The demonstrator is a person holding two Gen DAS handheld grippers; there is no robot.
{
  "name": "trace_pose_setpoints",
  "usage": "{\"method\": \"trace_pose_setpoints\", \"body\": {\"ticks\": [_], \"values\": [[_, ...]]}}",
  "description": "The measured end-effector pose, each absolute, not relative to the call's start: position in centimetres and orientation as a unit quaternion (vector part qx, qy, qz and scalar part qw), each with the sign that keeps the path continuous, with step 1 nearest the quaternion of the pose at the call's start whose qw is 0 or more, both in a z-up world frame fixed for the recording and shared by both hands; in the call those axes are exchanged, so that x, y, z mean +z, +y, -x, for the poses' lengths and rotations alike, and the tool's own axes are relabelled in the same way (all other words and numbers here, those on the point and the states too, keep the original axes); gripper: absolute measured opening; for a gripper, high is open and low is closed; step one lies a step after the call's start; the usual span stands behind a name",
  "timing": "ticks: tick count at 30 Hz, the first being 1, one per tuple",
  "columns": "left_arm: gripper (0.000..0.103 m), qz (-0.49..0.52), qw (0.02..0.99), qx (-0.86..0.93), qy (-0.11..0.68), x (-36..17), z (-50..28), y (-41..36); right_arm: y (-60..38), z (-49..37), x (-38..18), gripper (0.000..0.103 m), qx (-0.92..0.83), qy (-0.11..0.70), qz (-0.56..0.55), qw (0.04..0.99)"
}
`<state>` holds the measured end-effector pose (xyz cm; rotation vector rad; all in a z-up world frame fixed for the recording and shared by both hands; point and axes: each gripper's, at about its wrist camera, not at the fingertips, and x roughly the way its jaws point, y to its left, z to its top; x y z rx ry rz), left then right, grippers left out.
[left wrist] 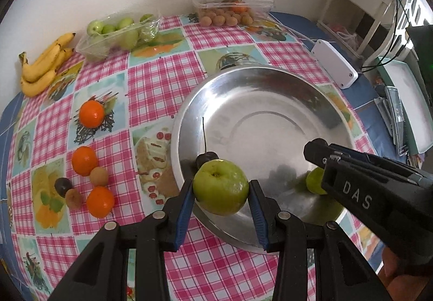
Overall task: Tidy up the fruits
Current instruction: 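Carry the plum and the green apple over the steel bowl with both grippers, then open the left gripper to drop the green apple while the right releases the plum into the bowl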
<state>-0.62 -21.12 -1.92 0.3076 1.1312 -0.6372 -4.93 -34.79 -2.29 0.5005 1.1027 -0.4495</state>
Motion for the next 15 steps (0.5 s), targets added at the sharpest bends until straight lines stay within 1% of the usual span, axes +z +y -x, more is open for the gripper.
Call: {"method": "trace_pose_setpoints", "body": {"ticks": [15], "values": [[0.043, -0.149, 0.779, -0.295, 0.532, -3.1, 0.3, -21.5, -34.0, 3.9, -3.9, 0.029, -0.199, 0.535, -0.224, 0.79]]}}
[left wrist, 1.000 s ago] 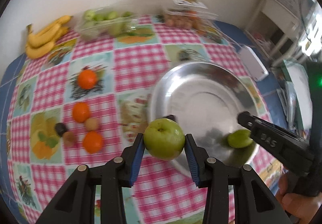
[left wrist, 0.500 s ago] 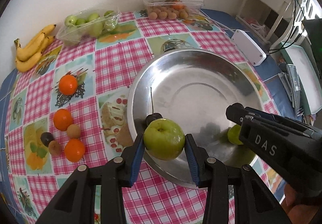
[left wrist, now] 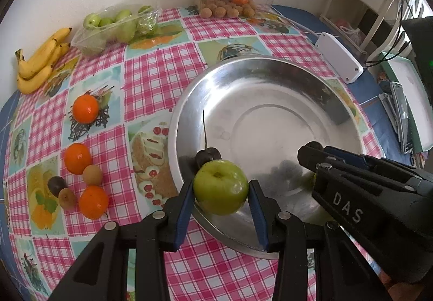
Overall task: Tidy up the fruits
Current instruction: 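Open the left gripper to drop the green apple while the right releases the plum into the bowl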
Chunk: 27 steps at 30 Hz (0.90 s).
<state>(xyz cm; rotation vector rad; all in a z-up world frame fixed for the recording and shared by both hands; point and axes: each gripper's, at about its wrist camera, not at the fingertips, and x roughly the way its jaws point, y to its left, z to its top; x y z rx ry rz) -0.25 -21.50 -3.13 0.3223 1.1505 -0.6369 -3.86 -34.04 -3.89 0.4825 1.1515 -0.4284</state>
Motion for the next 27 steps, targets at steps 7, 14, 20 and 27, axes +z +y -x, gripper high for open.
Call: {"method": "trace_pose_setpoints", "body": {"ticks": [7, 14, 20, 27], "values": [[0.044, -0.152, 0.786, -0.297, 0.52, -2.6, 0.2, -21.5, -33.9, 3.7, -4.3, 0.029, -0.199, 0.54, -0.224, 0.786], [0.046, -0.145, 0.786, -0.293, 0.524, -2.4, -0.1, -21.1, -34.0, 3.7, -3.9, 0.029, -0.202, 0.532, -0.225, 0.791], [0.049, -0.136, 0.793, -0.285, 0.522, -1.8, -0.7, -20.4, -34.0, 3.7, -3.6, 0.042, -0.206, 0.523, -0.227, 0.795], [0.05, -0.115, 0.803, -0.258, 0.525, -1.1, -2.2, -18.9, -34.1, 3.9, -3.1, 0.045, -0.211, 0.512, -0.231, 0.8]]}}
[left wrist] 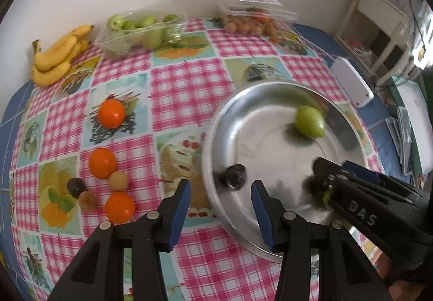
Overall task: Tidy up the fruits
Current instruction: 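Open the left gripper to drop the green apple while the right releases the plum into the bowl, then withdraw both grippers from the bowl back toward the fruit row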
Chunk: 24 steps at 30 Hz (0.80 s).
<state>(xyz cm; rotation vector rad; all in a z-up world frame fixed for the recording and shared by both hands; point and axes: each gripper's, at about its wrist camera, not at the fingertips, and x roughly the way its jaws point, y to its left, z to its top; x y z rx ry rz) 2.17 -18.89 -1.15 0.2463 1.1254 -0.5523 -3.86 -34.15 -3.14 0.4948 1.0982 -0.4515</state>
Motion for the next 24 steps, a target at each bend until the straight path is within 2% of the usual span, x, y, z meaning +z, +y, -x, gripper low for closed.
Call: {"method": "trace_pose_setpoints", "body": {"ticks": [18, 20, 22, 23, 24], "values": [[0.05, -0.032, 0.806, -0.116, 0.579, -2.5, -6.7, -11.6, -33.8, 3.7, -3.2, 0.045, -0.208, 0.52, -0.223, 0.798], [0.053, -0.032, 0.804, -0.113, 0.583, -2.6, -6.7, -11.5, -33.8, 3.7, -3.2, 0.045, -0.209, 0.521, -0.22, 0.798], [0.065, -0.034, 0.803, -0.112, 0.584, -2.7, -6.7, -11.6, -33.9, 3.7, -3.3, 0.045, -0.21, 0.523, -0.218, 0.797], [0.068, -0.036, 0.803, -0.112, 0.584, -2.7, -6.7, -11.7, -33.9, 3.7, -3.4, 0.049, -0.211, 0.524, -0.216, 0.796], [0.077, -0.038, 0.803, -0.11, 0.585, -2.8, -6.7, -11.7, -33.9, 3.6, -3.5, 0.057, -0.213, 0.525, -0.214, 0.796]]}}
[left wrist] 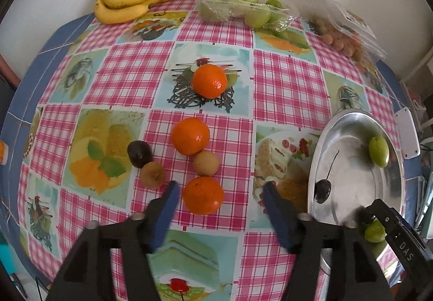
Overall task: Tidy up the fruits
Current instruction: 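Withdraw both grippers from the bowl back toward the fruit row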
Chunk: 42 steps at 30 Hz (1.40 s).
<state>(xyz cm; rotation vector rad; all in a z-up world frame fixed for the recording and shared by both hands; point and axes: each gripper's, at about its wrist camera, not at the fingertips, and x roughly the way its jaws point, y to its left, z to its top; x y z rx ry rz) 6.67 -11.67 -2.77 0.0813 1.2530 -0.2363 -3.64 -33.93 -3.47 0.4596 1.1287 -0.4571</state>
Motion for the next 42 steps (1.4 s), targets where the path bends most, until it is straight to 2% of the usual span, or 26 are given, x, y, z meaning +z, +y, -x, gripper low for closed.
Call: {"method": "trace_pose_setpoints", "body": {"ticks": [2, 9, 12, 19, 21, 23, 42], "values": [[0.082, -0.041, 0.802, -0.106, 0.587, -2.9, -6.7, -11.6, -34.0, 3.6, -3.6, 0.065, -0.216, 0.528, -0.21, 0.794], [0.093, -0.045, 0.802, -0.09, 0.589, -3.3, -6.9, -11.3, -34.0, 3.5, -3.9, 0.08, -0.218, 0.532, -0.205, 0.792], [0.102, -0.048, 0.804, -0.084, 0.587, -3.3, -6.9, -11.2, -34.0, 3.5, -4.0, 0.081, -0.217, 0.533, -0.205, 0.792], [0.103, -0.051, 0.806, -0.077, 0.584, -3.6, -7.0, -10.8, -34.1, 3.5, -4.2, 0.083, -0.217, 0.535, -0.208, 0.79], [0.103, -0.051, 0.808, -0.074, 0.583, -3.6, -7.0, -10.7, -34.0, 3.5, -4.1, 0.098, -0.214, 0.53, -0.21, 0.793], [0.103, -0.05, 0.809, -0.073, 0.582, -3.6, -7.1, -10.6, -33.9, 3.5, -3.9, 0.102, -0.212, 0.524, -0.206, 0.798], [0.103, -0.046, 0.8, -0.084, 0.592, -3.9, -7.2, -10.3, -33.5, 3.4, -4.2, 0.102, -0.209, 0.522, -0.223, 0.796]]}}
